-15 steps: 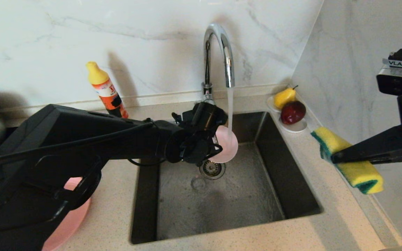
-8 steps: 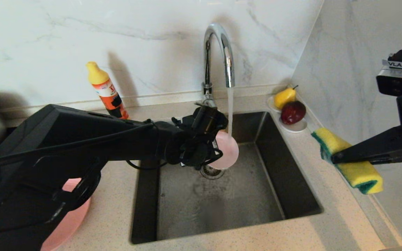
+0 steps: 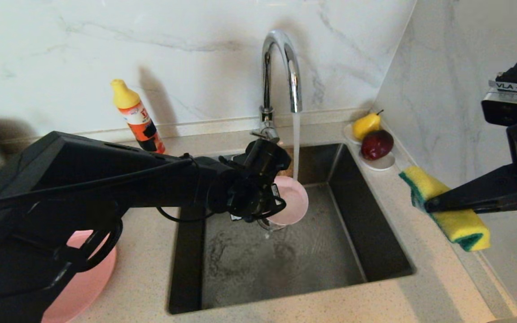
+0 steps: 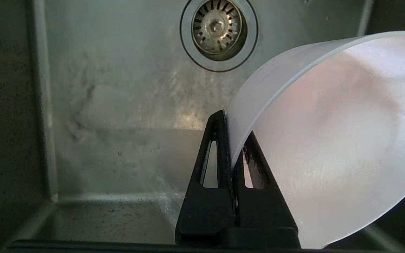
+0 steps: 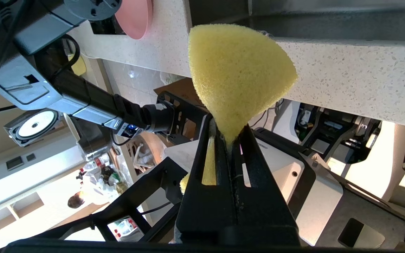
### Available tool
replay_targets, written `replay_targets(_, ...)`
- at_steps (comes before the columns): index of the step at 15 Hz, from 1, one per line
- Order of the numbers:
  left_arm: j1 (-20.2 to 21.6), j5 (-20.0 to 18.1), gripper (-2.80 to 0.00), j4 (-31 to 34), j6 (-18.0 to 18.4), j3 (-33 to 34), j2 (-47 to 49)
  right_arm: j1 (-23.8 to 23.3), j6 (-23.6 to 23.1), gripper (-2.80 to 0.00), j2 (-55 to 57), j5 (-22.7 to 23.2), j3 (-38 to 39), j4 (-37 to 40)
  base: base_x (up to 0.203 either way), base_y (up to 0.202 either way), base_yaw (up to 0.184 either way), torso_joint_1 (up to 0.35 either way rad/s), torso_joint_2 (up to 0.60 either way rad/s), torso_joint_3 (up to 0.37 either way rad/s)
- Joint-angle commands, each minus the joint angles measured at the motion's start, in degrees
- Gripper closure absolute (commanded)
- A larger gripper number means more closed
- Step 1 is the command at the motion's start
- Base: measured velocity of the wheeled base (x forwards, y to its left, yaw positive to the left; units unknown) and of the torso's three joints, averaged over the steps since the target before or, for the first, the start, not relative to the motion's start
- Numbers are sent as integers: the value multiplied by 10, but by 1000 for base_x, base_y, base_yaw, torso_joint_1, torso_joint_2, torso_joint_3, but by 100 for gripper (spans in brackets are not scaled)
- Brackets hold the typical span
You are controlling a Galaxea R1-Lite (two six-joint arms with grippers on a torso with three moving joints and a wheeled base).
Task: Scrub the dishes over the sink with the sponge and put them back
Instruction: Rinse the bowl
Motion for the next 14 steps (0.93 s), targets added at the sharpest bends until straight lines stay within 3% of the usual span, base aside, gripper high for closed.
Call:
replay_targets(1, 1, 12, 0, 1, 0, 7, -7, 0, 2, 0, 2, 1, 3, 3, 0, 0, 0, 0, 0, 0)
replay_targets(5, 6, 126, 0, -8, 30, 47, -40, 1, 2, 0, 2, 2, 7, 3, 0, 0, 0, 0, 0, 0)
replay_targets(8, 17, 163, 0, -47, 58, 84, -59, 1, 2, 0, -2, 7, 18, -4, 0, 0, 0, 0, 0, 0)
replay_targets(10, 19, 224, 0, -74, 87, 99, -67, 1, 1, 0, -3, 8, 28, -16, 0, 0, 0, 0, 0, 0)
replay_targets(14, 21, 257, 0, -81, 135, 120, -94, 1, 1, 0, -3, 8, 32, -17, 0, 0, 0, 0, 0, 0)
